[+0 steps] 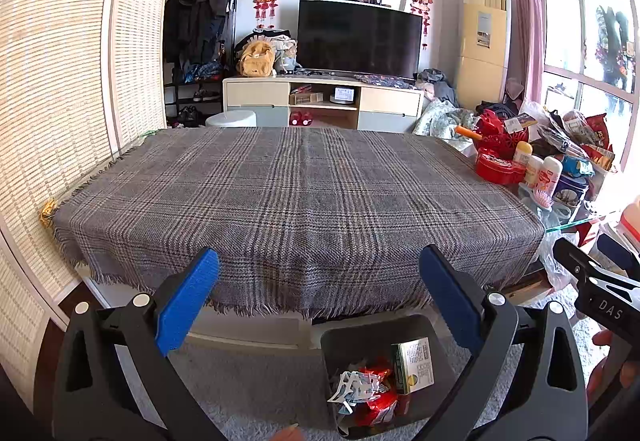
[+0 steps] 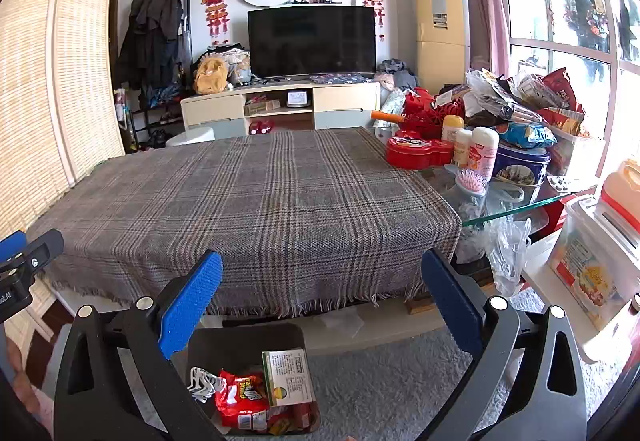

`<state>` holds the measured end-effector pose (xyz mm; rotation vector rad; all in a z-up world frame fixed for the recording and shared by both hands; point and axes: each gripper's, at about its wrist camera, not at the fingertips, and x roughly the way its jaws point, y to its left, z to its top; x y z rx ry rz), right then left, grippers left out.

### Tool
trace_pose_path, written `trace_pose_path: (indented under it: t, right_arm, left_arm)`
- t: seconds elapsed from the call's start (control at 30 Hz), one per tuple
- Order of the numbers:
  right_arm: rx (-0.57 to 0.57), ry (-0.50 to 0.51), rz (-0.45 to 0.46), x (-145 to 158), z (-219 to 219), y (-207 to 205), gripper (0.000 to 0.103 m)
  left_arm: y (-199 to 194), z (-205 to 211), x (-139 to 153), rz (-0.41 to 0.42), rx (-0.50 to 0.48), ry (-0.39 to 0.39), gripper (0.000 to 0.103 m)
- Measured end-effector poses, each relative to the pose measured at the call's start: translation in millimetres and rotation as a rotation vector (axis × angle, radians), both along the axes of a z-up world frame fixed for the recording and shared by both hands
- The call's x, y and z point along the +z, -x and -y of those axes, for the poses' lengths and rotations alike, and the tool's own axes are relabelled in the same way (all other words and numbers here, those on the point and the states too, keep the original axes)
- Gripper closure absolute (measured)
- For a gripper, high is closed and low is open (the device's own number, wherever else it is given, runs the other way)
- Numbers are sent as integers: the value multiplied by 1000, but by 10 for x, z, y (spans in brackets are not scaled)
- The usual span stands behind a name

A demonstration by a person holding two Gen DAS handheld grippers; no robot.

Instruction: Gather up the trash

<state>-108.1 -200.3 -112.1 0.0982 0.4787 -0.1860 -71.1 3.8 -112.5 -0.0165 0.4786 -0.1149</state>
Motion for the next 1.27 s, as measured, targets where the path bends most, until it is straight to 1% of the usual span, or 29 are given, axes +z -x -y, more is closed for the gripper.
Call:
trace_pose_path:
  t: [0.37,0.53,0.8,1.03,1.27]
  right_arm:
    - [-2,-5,1,13,18,-10,3]
    - [-2,-3,0,9,17,-16,3]
    - [0,-3,-4,-1,23,-29,3]
    - [5,-2,-9,-23,27,-46,3]
    - [3,-2,-10,-26,26,-47,3]
  left_arm:
    - [-1,-2,-12,5,-1,-6,8]
    - [-14,-26,-27,5,-3,8,8]
    - [-94,-122,-42,-24,40,26,8]
    - [-77,-113,-21,-5,41,-3,8]
    - [-111,-103,-26,-27,34,-8,8]
